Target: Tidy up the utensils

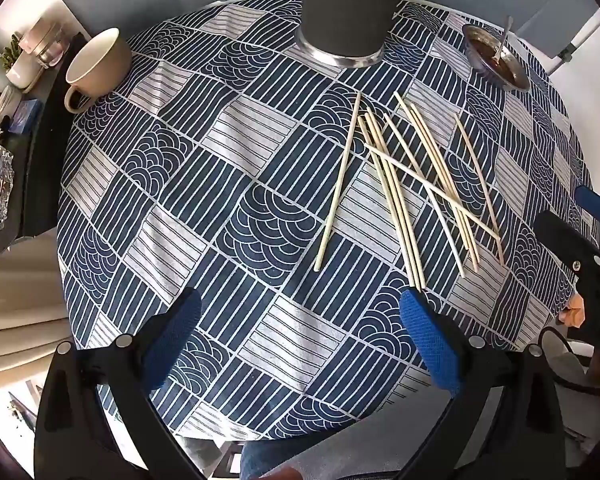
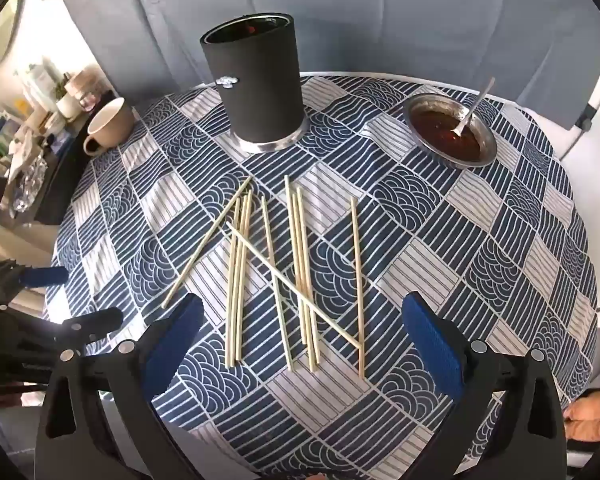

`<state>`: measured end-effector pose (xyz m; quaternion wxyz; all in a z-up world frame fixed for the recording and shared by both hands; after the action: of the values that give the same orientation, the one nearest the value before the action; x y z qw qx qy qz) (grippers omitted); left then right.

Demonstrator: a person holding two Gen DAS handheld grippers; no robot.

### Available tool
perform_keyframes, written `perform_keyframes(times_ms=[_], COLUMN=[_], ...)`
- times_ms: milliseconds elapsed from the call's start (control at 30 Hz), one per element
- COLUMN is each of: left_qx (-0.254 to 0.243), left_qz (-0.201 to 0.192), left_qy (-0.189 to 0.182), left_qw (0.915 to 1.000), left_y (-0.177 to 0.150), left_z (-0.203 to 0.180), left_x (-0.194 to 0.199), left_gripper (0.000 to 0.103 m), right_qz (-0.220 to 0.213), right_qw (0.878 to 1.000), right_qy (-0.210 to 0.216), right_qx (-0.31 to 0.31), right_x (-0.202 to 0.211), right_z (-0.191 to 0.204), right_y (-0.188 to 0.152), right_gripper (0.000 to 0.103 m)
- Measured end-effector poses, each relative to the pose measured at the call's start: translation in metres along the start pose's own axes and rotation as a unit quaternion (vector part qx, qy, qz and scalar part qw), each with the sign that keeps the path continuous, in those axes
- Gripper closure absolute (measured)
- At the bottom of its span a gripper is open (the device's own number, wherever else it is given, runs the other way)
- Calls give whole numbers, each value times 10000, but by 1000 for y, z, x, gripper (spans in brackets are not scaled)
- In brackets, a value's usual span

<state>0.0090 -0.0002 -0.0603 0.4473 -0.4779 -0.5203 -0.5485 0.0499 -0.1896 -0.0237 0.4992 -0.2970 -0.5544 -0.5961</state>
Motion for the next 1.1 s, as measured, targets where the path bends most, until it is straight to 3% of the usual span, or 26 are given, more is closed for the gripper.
perform_keyframes(times_ms=[1100], left_qx=[9], left_qz=[-69], left_qy=[224], left_qw=[9997], left_y=[-3], left_z=[0], left_x=[4], left_gripper=[6], right_qz=[230], right_qw=[9994], right_qy=[162], right_qx=[-207], right_x=[-12], right_z=[-8], right_y=[0], right_gripper=[8])
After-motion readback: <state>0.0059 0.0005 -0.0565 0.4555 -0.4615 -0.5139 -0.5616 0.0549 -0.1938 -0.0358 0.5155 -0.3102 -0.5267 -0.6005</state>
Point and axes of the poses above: each gripper's, at about its wrist camera, not at the fingertips, and x roughly against the way its jaws point, z to its left, y to its top, the point moved 6 cm from there along -x, roughly the way its jaws point, and after that the axes turned 13 degrees about -x, right-handed, at the moved point
